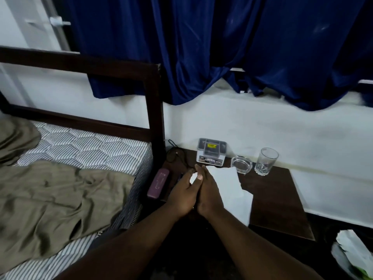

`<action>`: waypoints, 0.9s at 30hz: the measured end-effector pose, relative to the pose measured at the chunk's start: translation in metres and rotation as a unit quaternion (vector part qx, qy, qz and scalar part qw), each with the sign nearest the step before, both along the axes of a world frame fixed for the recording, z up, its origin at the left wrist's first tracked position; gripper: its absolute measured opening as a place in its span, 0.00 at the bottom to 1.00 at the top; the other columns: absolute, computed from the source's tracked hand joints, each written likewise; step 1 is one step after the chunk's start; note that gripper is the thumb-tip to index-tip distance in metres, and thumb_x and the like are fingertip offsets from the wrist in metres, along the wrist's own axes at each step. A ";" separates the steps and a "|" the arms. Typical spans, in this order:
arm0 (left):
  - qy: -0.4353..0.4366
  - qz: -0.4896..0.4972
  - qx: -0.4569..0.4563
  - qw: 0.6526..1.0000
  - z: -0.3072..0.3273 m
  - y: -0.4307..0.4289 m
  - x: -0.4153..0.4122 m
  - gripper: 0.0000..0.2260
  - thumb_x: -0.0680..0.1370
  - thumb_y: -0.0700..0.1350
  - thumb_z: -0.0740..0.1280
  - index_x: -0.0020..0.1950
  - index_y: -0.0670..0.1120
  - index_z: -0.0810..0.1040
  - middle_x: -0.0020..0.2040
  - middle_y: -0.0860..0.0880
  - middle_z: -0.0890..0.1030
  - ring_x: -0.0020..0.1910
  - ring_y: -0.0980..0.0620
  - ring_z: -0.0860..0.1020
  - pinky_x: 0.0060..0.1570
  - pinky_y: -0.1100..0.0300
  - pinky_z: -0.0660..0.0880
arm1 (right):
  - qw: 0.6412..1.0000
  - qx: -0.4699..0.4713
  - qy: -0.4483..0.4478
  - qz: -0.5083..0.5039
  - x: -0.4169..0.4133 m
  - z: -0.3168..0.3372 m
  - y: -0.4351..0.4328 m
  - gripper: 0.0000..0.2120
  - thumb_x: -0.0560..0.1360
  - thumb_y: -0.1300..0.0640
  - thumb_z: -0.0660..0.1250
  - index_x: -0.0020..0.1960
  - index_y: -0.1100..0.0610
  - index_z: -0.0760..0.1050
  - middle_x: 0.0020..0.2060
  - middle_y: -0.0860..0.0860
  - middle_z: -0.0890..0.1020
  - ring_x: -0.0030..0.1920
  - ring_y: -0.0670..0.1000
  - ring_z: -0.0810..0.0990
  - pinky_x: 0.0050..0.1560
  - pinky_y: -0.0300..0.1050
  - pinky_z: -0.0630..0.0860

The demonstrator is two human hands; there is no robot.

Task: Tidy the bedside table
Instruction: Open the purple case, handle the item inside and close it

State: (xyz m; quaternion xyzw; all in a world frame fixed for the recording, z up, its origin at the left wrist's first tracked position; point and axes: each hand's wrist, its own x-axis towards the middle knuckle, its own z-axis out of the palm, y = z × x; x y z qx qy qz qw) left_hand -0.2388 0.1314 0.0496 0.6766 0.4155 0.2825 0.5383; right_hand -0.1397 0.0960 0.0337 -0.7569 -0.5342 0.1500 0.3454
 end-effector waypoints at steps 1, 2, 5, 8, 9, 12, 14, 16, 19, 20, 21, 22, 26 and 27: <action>0.006 0.009 -0.001 1.000 -0.008 0.005 -0.006 0.25 0.76 0.69 0.61 0.70 0.61 0.76 0.65 0.59 0.82 0.66 0.62 0.78 0.72 0.52 0.71 | 1.000 -0.007 0.001 0.001 -0.006 -0.006 0.006 0.33 0.79 0.56 0.65 0.82 0.55 0.57 0.81 0.55 0.60 0.81 0.53 0.58 0.81 0.50 0.57; 0.010 0.015 0.004 1.000 -0.014 0.009 -0.012 0.25 0.77 0.68 0.60 0.69 0.60 0.76 0.64 0.59 0.82 0.65 0.62 0.79 0.72 0.51 0.72 | 1.000 -0.008 0.002 0.004 -0.011 -0.011 0.011 0.31 0.81 0.55 0.63 0.81 0.55 0.57 0.81 0.54 0.60 0.81 0.53 0.58 0.81 0.49 0.57; 0.015 0.043 0.035 0.998 -0.022 0.021 -0.024 0.21 0.80 0.62 0.60 0.68 0.53 0.78 0.59 0.57 0.84 0.61 0.65 0.79 0.69 0.54 0.73 | 0.999 -0.023 0.028 0.006 -0.029 -0.024 0.032 0.27 0.83 0.52 0.58 0.81 0.54 0.59 0.81 0.54 0.62 0.81 0.51 0.59 0.81 0.46 0.56; 0.022 0.102 0.067 0.992 -0.028 0.033 -0.035 0.12 0.85 0.47 0.62 0.65 0.48 0.80 0.55 0.61 0.82 0.54 0.70 0.78 0.62 0.68 0.72 | 0.998 -0.043 -0.016 0.052 -0.039 -0.033 0.047 0.33 0.79 0.51 0.62 0.81 0.59 0.58 0.81 0.57 0.61 0.82 0.54 0.57 0.81 0.49 0.56; 0.030 0.123 0.071 0.989 -0.031 0.039 -0.039 0.13 0.85 0.45 0.62 0.66 0.47 0.80 0.56 0.57 0.83 0.56 0.64 0.79 0.62 0.67 0.71 | 0.996 -0.055 -0.038 0.064 -0.041 -0.036 0.052 0.34 0.78 0.53 0.64 0.81 0.59 0.57 0.81 0.58 0.61 0.82 0.55 0.56 0.81 0.50 0.57; 0.057 0.169 0.065 0.982 -0.049 0.058 -0.051 0.15 0.83 0.43 0.65 0.69 0.45 0.78 0.63 0.47 0.83 0.62 0.49 0.81 0.62 0.60 0.72 | 0.994 -0.078 -0.049 0.058 -0.045 -0.040 0.069 0.32 0.79 0.56 0.63 0.81 0.58 0.58 0.80 0.59 0.61 0.81 0.58 0.60 0.80 0.50 0.58; 0.085 0.203 0.060 0.974 -0.059 0.073 -0.059 0.15 0.79 0.40 0.68 0.66 0.42 0.79 0.60 0.43 0.84 0.60 0.43 0.82 0.60 0.55 0.74 | 0.993 -0.081 -0.060 0.057 -0.047 -0.044 0.081 0.32 0.78 0.55 0.65 0.80 0.58 0.60 0.79 0.61 0.63 0.79 0.60 0.63 0.79 0.53 0.61; 0.118 0.214 0.056 0.968 -0.065 0.087 -0.063 0.20 0.75 0.40 0.73 0.66 0.40 0.78 0.60 0.39 0.83 0.60 0.40 0.81 0.59 0.53 0.74 | 0.991 -0.083 -0.080 0.063 -0.046 -0.050 0.092 0.33 0.77 0.54 0.67 0.79 0.59 0.61 0.78 0.61 0.65 0.78 0.61 0.64 0.78 0.54 0.61; 0.165 0.181 0.057 0.968 -0.075 0.101 -0.064 0.26 0.71 0.43 0.77 0.68 0.39 0.77 0.60 0.38 0.82 0.60 0.39 0.80 0.56 0.55 0.72 | 0.988 -0.089 -0.101 0.074 -0.044 -0.057 0.103 0.33 0.77 0.57 0.67 0.80 0.59 0.60 0.78 0.61 0.64 0.79 0.61 0.61 0.80 0.55 0.57; 0.176 0.168 0.055 0.968 -0.080 0.104 -0.063 0.27 0.71 0.45 0.77 0.68 0.40 0.77 0.60 0.38 0.82 0.60 0.39 0.80 0.56 0.54 0.73 | 0.987 -0.085 -0.108 0.077 -0.043 -0.059 0.106 0.33 0.77 0.57 0.66 0.80 0.59 0.60 0.78 0.61 0.64 0.79 0.60 0.61 0.80 0.55 0.55; 0.183 0.160 0.055 0.968 -0.085 0.106 -0.063 0.27 0.71 0.48 0.77 0.68 0.42 0.77 0.59 0.39 0.83 0.58 0.39 0.81 0.55 0.52 0.74 | 0.987 -0.081 -0.114 0.081 -0.043 -0.062 0.108 0.33 0.78 0.57 0.66 0.80 0.59 0.59 0.78 0.61 0.64 0.79 0.60 0.60 0.81 0.56 0.54; 0.188 0.157 0.060 0.968 -0.090 0.107 -0.062 0.25 0.71 0.50 0.75 0.66 0.44 0.78 0.57 0.40 0.84 0.56 0.39 0.82 0.52 0.52 0.75 | 0.986 -0.076 -0.120 0.083 -0.043 -0.064 0.109 0.33 0.78 0.57 0.66 0.80 0.59 0.59 0.78 0.61 0.64 0.80 0.59 0.60 0.81 0.56 0.53; 0.204 0.153 0.064 0.965 -0.102 0.110 -0.059 0.22 0.73 0.52 0.69 0.67 0.48 0.76 0.54 0.42 0.85 0.53 0.38 0.83 0.49 0.51 0.78 | 0.986 -0.074 -0.121 0.082 -0.043 -0.070 0.115 0.32 0.79 0.56 0.66 0.80 0.58 0.59 0.79 0.59 0.64 0.80 0.58 0.59 0.82 0.53 0.49; 0.208 0.158 0.067 0.963 -0.102 0.110 -0.058 0.22 0.74 0.51 0.70 0.68 0.48 0.75 0.54 0.41 0.85 0.53 0.37 0.83 0.49 0.51 0.77 | 0.986 -0.075 -0.122 0.083 -0.042 -0.070 0.116 0.32 0.79 0.56 0.66 0.80 0.58 0.59 0.79 0.59 0.64 0.80 0.58 0.59 0.82 0.53 0.49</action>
